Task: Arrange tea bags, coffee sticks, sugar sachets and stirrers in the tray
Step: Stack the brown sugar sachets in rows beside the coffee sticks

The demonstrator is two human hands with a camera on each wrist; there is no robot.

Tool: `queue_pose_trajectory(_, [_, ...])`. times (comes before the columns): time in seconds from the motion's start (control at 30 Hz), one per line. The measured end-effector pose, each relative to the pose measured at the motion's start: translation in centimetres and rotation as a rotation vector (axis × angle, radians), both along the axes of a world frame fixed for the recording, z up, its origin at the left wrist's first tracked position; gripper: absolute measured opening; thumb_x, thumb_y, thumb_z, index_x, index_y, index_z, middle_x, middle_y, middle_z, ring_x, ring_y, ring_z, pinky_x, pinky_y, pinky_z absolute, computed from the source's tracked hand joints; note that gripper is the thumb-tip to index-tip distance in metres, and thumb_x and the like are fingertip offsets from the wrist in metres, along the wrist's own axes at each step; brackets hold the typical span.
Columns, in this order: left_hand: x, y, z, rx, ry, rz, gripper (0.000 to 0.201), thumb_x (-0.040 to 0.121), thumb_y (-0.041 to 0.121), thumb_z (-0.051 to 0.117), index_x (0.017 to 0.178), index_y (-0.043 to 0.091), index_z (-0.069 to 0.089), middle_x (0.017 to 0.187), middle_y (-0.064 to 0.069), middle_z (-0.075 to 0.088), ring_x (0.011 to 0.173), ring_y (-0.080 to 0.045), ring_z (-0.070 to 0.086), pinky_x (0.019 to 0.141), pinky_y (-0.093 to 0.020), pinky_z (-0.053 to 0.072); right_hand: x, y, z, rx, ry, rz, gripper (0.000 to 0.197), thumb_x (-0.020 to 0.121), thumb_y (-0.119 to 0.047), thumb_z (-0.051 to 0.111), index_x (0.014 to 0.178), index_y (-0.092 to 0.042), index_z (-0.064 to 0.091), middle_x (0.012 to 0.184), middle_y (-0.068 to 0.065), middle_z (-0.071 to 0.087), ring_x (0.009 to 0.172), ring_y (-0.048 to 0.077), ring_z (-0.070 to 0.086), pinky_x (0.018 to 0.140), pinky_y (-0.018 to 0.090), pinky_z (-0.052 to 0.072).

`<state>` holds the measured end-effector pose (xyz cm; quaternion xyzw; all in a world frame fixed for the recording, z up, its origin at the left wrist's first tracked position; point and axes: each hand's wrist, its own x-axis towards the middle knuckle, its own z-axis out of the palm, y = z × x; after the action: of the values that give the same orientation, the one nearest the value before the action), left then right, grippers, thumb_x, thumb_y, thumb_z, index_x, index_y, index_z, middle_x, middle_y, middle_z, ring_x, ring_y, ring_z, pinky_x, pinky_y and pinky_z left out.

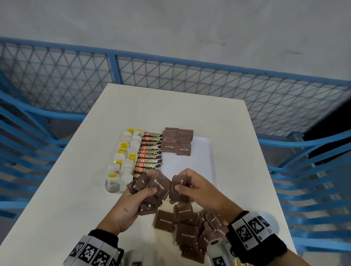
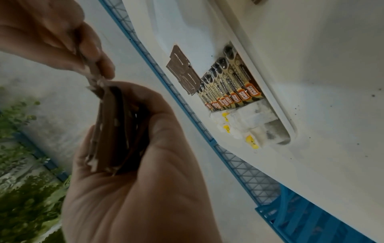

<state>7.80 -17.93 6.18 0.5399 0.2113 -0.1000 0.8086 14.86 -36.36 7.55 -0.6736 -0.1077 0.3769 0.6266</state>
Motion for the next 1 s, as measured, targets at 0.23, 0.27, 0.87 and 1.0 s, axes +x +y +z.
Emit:
queue_pose_trajectory(0.23, [-0.6, -1.4, 1.0, 0.064, -0.02, -0.164, 0.038, 0.056, 0.014, 0.072, 0.092, 0.024, 0.074, 0.072, -0.009, 0.07, 0.06, -0.019, 0.066, 0.057, -0.033, 0.056, 2.4, -2.1, -0.4, -0.182, -0.262, 0.04, 0.01, 0.083, -0.004, 0.066, 0.084, -0.013, 0.062, 0.06, -0.01, 0.058, 0.051, 0.0, 0.047, 0.054, 0.015, 0.037])
queue_pose_trajectory(0.27, [-0.7, -1.7, 1.2, 0.072, -0.025, -0.189, 0.035, 0.059, 0.013, 0.07, 0.089, 0.03, 0.075, 0.074, -0.007, 0.07, 0.062, -0.019, 0.066, 0.059, -0.032, 0.056, 2.4, -2.0, -0.6, -0.17, -0.258, 0.04, 0.011, 0.082, -0.005, 0.067, 0.082, -0.015, 0.063, 0.059, -0.011, 0.057, 0.05, 0.0, 0.046, 0.053, 0.014, 0.037])
queue_pose_trajectory(0.87, [2.5, 2.1, -1.5, 0.082, 0.061, 0.1, 0.024, 0.087, -0.003, 0.053, 0.098, 0.015, 0.064, 0.065, -0.006, 0.069, 0.055, -0.014, 0.064, 0.051, -0.03, 0.056, 8.6, 3.1, -5.9, -0.145, 0.011, -0.405, 0.009, 0.087, -0.004, 0.062, 0.079, -0.009, 0.059, 0.074, 0.003, 0.058, 0.064, 0.012, 0.056, 0.052, 0.017, 0.044])
queue_pose_trajectory(1.0, [2.9, 4.1, -2.2, 0.053, 0.082, 0.137, 0.027, 0.087, -0.003, 0.054, 0.103, 0.016, 0.064, 0.074, -0.008, 0.068, 0.063, -0.019, 0.063, 0.053, -0.03, 0.056, 11.4, 4.3, -8.1, -0.317, -0.1, -0.528, 0.012, 0.082, -0.007, 0.069, 0.085, -0.011, 0.058, 0.076, 0.001, 0.06, 0.058, 0.012, 0.052, 0.056, 0.016, 0.042])
